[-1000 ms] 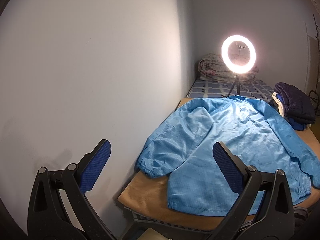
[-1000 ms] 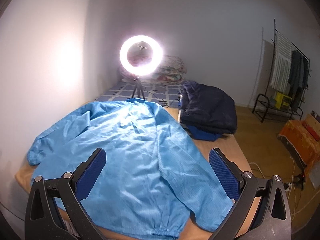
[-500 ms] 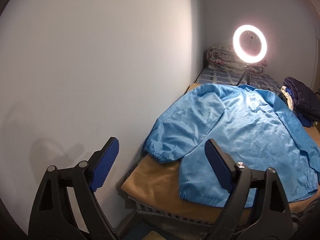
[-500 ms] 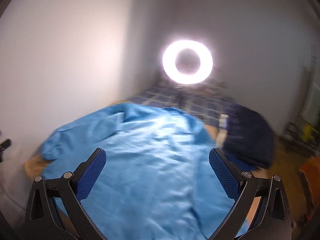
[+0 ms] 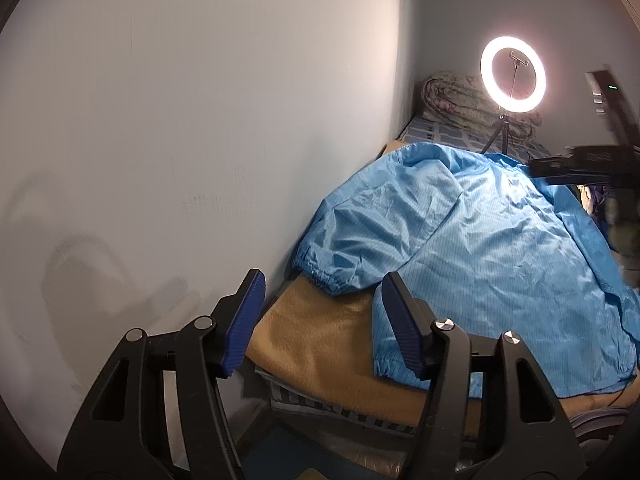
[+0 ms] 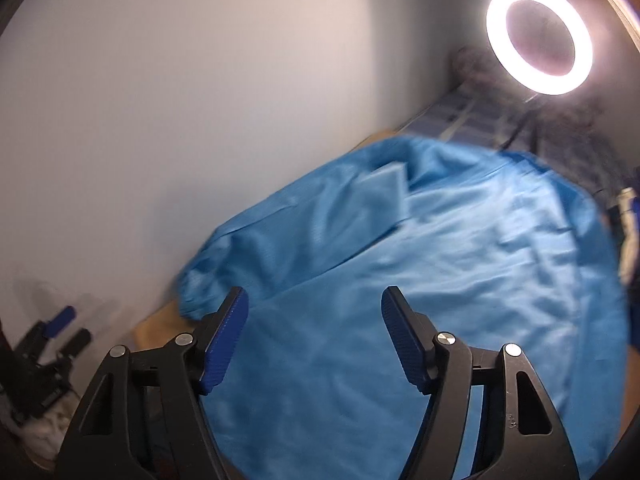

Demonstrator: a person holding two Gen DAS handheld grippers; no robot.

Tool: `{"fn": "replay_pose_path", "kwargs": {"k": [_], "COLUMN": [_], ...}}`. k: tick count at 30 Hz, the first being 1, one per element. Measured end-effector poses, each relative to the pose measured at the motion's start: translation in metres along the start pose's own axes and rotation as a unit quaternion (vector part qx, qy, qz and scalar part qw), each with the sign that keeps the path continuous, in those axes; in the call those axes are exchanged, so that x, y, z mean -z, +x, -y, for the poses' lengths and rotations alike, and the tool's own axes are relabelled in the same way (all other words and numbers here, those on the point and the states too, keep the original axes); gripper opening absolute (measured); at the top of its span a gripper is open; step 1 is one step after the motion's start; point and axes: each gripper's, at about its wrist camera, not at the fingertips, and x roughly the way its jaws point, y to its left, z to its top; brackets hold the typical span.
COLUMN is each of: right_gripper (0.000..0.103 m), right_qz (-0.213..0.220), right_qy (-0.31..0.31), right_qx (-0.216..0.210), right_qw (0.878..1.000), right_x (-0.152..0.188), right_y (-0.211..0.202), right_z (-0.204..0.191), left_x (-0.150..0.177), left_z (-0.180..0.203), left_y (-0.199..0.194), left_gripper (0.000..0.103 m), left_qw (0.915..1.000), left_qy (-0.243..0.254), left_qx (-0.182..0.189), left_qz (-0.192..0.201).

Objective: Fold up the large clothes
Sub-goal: 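Move the right tool onto the jacket body and close on the fabric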

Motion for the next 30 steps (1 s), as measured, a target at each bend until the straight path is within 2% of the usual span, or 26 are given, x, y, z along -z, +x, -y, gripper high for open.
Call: {"fn": "replay_pose_path", "kwargs": {"k": [5,9,14,18,22,30], "right_gripper": [0.069,0.06,0.056,0.056,0.056,0.054], "right_qz": [-0.049,-0.086,-0.12,-0.136,-0.165,-0.16], "right_qy": [0.063,0.12,0.163,0.181,0.18,0.201], "right_qx": [-0.064,-0.116,-0.145,-0.141,-0.099,-0.118], "right_qw": [0.995,0.982,0.969,0.964,0.965,0.959], "right_x": [-0.006,-0.003,0.001,0.009,0.021,0.017], "right_y": [0.059,0.109,0.16,0.186,0.2,0.208], "right_z": [-0.003,-0.004,-0.011,-0.007,0.002,0.008], "left_x": [0.008,0.011,0.014,0.017,0.019,0.021], "left_z": [-0.005,-0.01,-0.016,-0.019,-0.02,-0.02], "left_y": [0.007,0.014,0.022,0.027,0.035,0.044], "left_gripper": [0.063,0.063,0.063,0.063,0.063,0.063], "left_qw": [0.9999,0.9997,0.9995,0.9994,0.9991,0.9987], "left_qy": [-0.006,-0.01,-0.016,-0.017,-0.019,-0.021], "left_qx": [0.004,0.006,0.005,0.003,0.004,0.008], "left_qz": [-0.011,-0.02,-0.026,-0.031,-0.037,-0.046]}}
